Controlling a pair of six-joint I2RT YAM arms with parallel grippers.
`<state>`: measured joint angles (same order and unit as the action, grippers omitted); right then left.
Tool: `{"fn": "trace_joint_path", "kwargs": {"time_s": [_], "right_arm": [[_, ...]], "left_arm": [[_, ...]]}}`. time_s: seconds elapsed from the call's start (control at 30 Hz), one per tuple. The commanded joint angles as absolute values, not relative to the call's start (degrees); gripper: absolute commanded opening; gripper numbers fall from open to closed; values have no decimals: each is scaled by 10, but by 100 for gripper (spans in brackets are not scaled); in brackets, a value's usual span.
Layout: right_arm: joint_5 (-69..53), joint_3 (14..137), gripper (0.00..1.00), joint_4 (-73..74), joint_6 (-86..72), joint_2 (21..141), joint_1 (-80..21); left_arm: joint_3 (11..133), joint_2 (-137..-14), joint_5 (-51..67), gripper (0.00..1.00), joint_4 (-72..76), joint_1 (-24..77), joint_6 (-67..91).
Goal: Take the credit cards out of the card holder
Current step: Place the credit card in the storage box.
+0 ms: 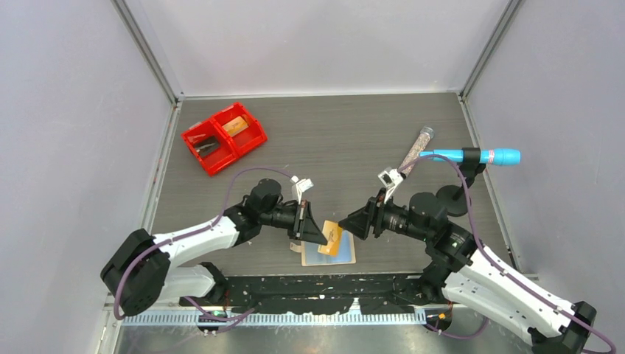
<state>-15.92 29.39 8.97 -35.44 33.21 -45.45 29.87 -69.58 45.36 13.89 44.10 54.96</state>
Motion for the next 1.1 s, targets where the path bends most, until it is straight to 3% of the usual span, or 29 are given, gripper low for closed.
{"fn": "trace_joint_path", "kwargs": {"time_s": [0.0,0.27,0.4,0.53,0.57,0.6,0.77,0.9,1.07], "right_arm": [[-229,336,61,117,-281,376,-450],[-342,338,60,50,-283,450,-446],[-362,325,55,6,-297,469,-446],[-365,317,19,-14,-303,465,-446],[-359,315,10,-16,-306,460,-446],[-356,314,7,-19,-309,458,-446],[-339,301,5,-67,-369,433,-446],[-300,284,5,-138,-438,407,-446],[-225,256,5,-204,-516,374,-446]], "left_arm": [[326,-661,510,0,91,441,480],[338,-633,520,0,46,442,444],[338,-632,533,0,58,442,445],[338,-627,527,0,42,442,438],[342,-624,520,2,29,442,435],[345,-617,511,5,16,441,430],[364,-554,443,34,-57,427,420],[366,-497,381,45,-73,406,443],[342,-449,342,50,-23,403,500]]}}
